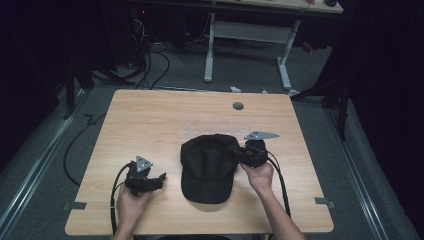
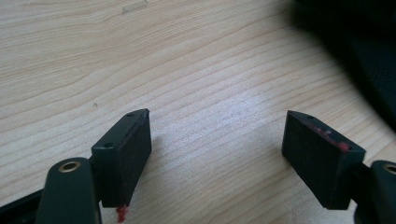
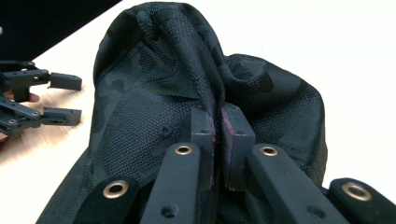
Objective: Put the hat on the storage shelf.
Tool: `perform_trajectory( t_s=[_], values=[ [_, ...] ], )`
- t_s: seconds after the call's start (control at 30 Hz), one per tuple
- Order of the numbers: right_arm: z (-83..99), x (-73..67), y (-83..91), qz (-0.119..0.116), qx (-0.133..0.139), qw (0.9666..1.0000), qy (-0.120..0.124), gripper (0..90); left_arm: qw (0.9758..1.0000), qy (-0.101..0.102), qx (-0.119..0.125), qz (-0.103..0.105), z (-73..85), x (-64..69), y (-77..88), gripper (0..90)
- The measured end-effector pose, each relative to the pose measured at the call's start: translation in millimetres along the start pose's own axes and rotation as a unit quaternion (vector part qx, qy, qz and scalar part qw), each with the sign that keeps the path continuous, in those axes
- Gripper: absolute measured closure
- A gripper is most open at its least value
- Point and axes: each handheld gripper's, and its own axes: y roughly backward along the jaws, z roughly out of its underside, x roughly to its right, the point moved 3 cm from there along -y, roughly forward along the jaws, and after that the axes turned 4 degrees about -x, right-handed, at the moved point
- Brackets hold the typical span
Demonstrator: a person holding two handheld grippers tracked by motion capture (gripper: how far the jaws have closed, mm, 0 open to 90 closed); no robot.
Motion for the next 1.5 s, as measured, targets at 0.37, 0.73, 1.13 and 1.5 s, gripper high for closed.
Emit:
perform_trajectory(
  t_s=[0.37,0.73,1.13,1.5],
  values=[
    [-0.5,-6.3,19.8,-0.004,0.020,0.9997,0.012,85.2,1.0000,0.001,0.000,-0.001,-0.1,0.2,-0.1,24.1],
    [-0.3,-13.4,52.6,-0.009,0.053,0.9983,0.024,85.3,0.9999,0.006,-0.004,0.008,-1.8,-1.5,0.2,24.3],
    [0.9,-23.2,69.9,-0.017,0.076,0.9964,0.032,85.3,0.9959,0.015,0.002,0.089,-7.4,7.1,10.9,23.7],
    [1.8,-26.0,77.5,-0.023,0.089,0.9952,0.034,85.2,0.9807,-0.032,0.007,0.193,-26.7,37.7,30.1,17.4]
  ],
)
